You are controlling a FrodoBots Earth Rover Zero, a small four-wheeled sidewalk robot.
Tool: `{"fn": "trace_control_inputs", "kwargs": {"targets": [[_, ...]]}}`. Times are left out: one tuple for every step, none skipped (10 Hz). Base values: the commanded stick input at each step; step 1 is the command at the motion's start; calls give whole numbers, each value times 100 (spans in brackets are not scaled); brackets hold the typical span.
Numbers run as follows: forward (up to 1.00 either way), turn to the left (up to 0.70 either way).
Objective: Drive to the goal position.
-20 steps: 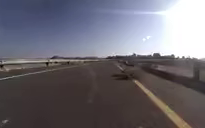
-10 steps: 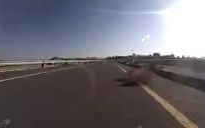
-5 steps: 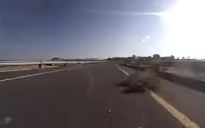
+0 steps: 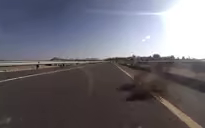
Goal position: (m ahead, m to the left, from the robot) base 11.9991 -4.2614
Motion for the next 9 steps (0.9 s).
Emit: {"fn": "trace_control_inputs", "kwargs": {"targets": [[70,0],[70,0],[70,0],[70,0],[70,0],[70,0],[70,0],[70,0],[70,0]]}}
